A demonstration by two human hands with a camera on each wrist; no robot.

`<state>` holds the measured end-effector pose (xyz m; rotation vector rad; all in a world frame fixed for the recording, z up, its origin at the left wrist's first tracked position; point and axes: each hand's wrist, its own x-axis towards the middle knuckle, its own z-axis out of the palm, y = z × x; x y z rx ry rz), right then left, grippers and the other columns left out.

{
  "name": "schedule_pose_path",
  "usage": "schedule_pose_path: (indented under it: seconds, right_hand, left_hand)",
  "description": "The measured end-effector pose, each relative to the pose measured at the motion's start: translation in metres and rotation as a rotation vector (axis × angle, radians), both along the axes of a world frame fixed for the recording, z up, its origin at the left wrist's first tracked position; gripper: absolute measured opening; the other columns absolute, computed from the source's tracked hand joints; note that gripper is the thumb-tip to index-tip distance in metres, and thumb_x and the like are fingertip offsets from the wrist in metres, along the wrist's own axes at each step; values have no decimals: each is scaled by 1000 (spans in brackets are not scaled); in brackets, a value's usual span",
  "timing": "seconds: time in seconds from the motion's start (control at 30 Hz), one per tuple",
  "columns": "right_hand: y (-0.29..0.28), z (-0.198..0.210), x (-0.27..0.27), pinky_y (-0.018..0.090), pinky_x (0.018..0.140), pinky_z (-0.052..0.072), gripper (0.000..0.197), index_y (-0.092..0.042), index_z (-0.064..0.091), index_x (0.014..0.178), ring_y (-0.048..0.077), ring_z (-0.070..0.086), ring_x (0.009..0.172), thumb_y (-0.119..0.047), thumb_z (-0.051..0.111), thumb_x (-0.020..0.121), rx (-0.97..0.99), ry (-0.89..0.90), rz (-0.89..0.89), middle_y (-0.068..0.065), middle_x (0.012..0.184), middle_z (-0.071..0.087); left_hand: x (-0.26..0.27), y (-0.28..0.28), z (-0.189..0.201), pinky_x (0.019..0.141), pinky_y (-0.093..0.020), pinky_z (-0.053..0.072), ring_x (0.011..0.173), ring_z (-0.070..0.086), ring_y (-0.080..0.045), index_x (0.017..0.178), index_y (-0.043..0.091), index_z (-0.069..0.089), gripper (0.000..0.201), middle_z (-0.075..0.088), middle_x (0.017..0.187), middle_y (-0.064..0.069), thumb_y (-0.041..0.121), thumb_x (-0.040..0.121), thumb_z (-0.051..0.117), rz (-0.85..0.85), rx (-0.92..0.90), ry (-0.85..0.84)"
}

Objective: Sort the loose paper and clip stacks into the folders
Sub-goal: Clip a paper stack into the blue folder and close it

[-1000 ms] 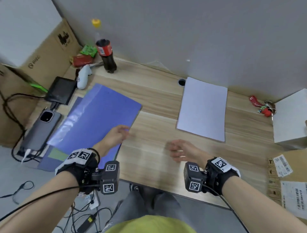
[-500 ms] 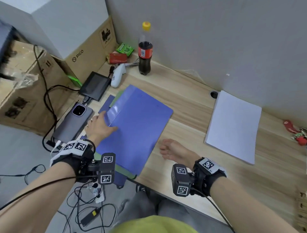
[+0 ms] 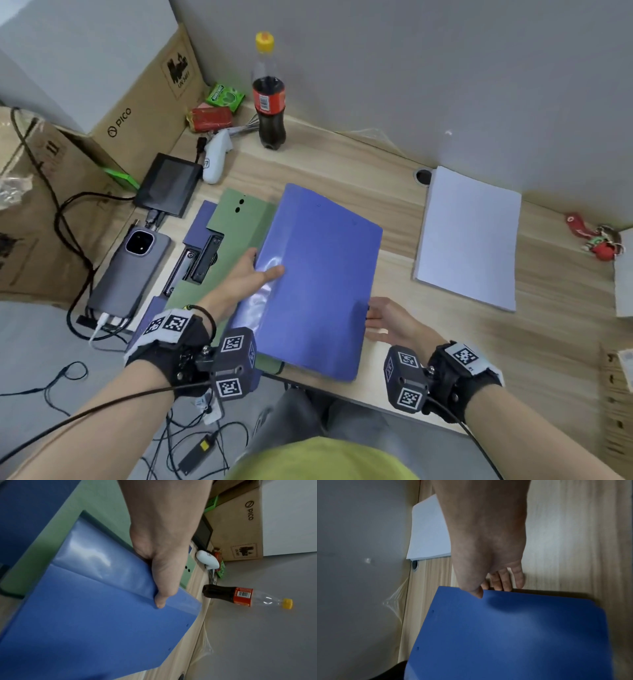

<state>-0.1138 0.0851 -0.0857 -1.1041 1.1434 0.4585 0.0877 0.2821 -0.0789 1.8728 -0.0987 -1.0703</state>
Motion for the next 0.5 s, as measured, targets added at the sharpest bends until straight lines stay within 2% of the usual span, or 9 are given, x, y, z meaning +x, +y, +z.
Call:
schedule_pose_path:
  seconds: [0.07,0.1,0.13,0.2,0.23,0.3,0.4,0.43,0.5]
  right_hand:
    - [0,5,-9,27,66,40,19,-17,56,82,18,50,65,-18,42,93,-21,14,-57,0,70,54]
    - [-1,8,-13,27,63,39,17,-17,54,81,17,47,60,-18,42,93,-34,16,-88,-1,67,52]
    - [-3,10,-17,27,62,40,15,-17,54,84,16,48,59,-17,43,93,-52,3,-125,-1,68,53]
    - [-6,16,-25,31,68,45,11,-15,55,98,19,56,70,-16,44,95,-80,-56,-224,0,81,62]
    - [-8,21,-28,33,73,47,13,-16,55,103,21,59,78,-15,44,96,-94,-85,-256,0,89,64]
    - [-11,32,-32,33,76,48,21,-21,56,110,20,61,85,-11,43,96,-139,-131,-251,-2,97,66]
    - [-16,52,-38,29,71,49,38,-28,52,122,13,64,90,-5,38,95,-238,-181,-225,-6,106,67]
    - [-16,58,-40,29,70,49,44,-30,51,126,12,65,92,-4,37,94,-262,-198,-209,-6,110,67]
    - [-16,67,-44,28,70,51,52,-39,49,130,12,65,95,-3,36,94,-278,-242,-175,-9,117,66]
  left_hand:
    - [-6,-9,1,78,-25,48,89,60,-4,105,24,45,29,59,102,10,14,89,67,2,-56,27]
    - [-10,-14,4,84,-30,50,90,63,-9,101,26,48,26,62,104,7,13,89,67,12,-84,42]
    - [-13,-17,4,88,-36,52,93,66,-15,103,25,52,25,66,107,2,13,88,68,24,-109,61]
    - [-19,-23,3,88,-41,55,94,69,-24,116,12,53,34,69,112,-8,14,86,70,61,-155,100]
    - [-22,-25,3,83,-39,57,91,70,-23,121,8,51,39,70,111,-8,14,86,70,84,-164,109]
    - [-27,-31,1,74,-32,58,83,71,-17,123,9,50,42,71,105,-4,16,86,70,109,-177,97]
    - [-31,-43,-3,66,-21,55,81,71,-10,123,11,51,42,70,102,1,20,87,70,48,-139,9]
    - [-31,-47,-5,71,-20,53,89,69,-12,127,11,50,45,68,108,0,20,87,69,-4,-107,-27]
    - [-30,-54,-9,94,-28,47,118,58,-18,142,12,38,64,55,135,-2,21,87,70,-158,-30,-52]
